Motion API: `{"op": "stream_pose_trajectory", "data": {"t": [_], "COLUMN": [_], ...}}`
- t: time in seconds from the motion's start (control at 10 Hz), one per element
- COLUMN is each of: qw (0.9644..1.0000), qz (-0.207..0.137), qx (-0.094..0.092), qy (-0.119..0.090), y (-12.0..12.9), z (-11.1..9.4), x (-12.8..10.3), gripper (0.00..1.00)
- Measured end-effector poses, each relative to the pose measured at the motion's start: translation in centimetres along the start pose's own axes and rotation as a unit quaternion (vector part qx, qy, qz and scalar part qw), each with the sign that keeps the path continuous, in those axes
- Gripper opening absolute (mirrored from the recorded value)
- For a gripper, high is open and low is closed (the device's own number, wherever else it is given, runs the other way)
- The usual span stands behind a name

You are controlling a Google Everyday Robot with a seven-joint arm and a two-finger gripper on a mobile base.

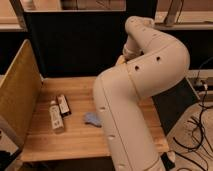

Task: Place the ceramic cup in the ceramic bowl

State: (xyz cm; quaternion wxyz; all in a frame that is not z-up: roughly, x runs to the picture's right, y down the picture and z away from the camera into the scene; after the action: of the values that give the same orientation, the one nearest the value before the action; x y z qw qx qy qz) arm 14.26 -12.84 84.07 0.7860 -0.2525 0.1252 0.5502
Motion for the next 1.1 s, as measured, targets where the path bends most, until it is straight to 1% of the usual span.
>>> {"op": "stream_pose_trajectory", "data": {"t": [0.2, 0.4, 0.6, 0.7, 0.8, 1.0, 1.1], "qw": [1.0, 0.9999, 0.9997, 0.9995, 0.9991, 0.9989, 0.999], "qz": [0.0, -0.003, -0.003, -0.003, -0.003, -0.008, -0.011], "qx": [-0.002, -0.004, -0.011, -0.017, -0.025, -0.028, -0.025], "qy": [-0.004, -0.011, -0.022, -0.028, -0.035, -0.037, -0.034], "y": [-0.1, -0.2, 0.0, 0.3, 0.9, 1.8, 2.1], "z": [-0.1, -0.2, -0.5, -0.6, -0.7, -0.6, -0.4], "x": [0.4, 1.4, 3.0, 3.8, 5.1, 7.3, 8.4], "gripper": [0.8, 0.8, 0.8, 0.8, 0.8, 0.8, 0.8]}}
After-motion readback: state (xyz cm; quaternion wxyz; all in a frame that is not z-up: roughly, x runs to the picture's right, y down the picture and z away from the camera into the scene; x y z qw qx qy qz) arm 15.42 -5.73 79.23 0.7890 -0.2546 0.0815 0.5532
